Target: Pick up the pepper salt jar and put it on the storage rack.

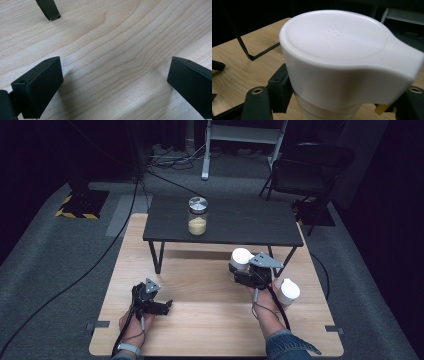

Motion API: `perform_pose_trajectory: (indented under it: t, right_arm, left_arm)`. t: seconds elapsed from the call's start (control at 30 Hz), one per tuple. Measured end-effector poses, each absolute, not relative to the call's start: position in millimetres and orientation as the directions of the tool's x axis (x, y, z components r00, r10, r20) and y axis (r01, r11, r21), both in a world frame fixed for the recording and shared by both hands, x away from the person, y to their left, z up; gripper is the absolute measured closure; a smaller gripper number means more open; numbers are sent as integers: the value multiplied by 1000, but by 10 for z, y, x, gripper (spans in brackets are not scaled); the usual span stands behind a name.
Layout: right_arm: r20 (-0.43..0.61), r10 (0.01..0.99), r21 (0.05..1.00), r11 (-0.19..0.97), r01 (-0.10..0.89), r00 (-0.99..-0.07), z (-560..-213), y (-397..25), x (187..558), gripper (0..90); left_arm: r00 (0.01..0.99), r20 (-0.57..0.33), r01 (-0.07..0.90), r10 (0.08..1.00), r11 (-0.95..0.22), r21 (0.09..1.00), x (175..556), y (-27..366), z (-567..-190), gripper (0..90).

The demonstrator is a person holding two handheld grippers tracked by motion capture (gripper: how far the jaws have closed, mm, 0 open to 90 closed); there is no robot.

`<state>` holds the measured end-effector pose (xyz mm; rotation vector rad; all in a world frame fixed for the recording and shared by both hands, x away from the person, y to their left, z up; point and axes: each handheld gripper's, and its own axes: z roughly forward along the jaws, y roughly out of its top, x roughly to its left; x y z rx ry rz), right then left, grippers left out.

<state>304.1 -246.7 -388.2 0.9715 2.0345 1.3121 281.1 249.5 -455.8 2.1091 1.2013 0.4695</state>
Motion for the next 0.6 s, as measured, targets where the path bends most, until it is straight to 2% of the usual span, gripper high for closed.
perform_pose_trajectory:
  t: [0.6]
  right_arm:
    - [-49,761,921,285,265,-647,-3259,-2452,2998,304]
  left_arm:
    - [514,-13,622,857,-363,694,2812,2496,-4558,4]
